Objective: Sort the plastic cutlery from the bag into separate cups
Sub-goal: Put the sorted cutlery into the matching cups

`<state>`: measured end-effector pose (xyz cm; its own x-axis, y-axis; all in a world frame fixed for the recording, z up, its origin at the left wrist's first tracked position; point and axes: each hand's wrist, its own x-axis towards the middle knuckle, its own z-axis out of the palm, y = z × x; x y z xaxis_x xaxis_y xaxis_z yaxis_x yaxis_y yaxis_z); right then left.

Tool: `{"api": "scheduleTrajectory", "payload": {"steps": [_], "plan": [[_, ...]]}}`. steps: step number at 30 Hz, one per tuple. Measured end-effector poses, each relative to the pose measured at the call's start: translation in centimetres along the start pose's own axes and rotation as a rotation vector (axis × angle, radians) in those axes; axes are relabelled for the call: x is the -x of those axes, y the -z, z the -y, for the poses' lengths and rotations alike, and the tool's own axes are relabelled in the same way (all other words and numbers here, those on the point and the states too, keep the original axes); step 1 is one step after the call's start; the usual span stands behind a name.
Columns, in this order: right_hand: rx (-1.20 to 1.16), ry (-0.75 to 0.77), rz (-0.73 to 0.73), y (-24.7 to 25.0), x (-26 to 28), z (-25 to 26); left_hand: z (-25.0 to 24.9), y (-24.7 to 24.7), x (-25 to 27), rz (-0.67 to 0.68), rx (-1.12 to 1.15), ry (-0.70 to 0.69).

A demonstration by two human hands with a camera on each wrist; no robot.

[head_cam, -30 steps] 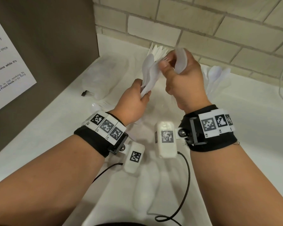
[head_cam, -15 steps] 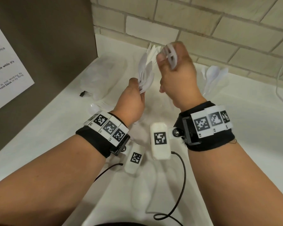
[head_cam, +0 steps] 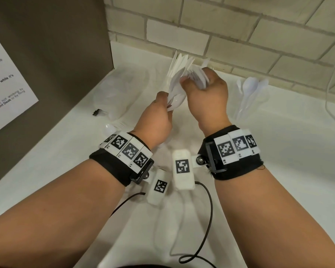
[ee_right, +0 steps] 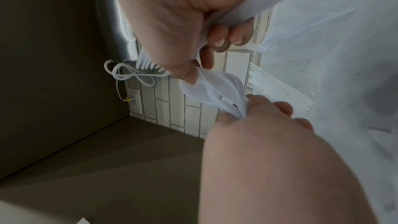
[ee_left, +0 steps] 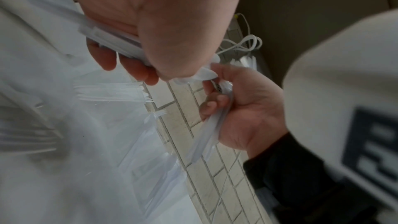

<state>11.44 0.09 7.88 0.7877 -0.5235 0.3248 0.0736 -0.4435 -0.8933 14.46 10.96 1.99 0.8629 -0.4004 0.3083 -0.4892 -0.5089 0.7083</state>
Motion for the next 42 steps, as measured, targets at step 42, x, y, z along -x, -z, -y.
{"api": "scheduleTrajectory", "payload": {"steps": [42], "plan": [[-0.206,-0.107,-0.199,3.9,-14.4,-6.7,0.4,-1.5,-1.4,0.298,1.133,0.594]]}}
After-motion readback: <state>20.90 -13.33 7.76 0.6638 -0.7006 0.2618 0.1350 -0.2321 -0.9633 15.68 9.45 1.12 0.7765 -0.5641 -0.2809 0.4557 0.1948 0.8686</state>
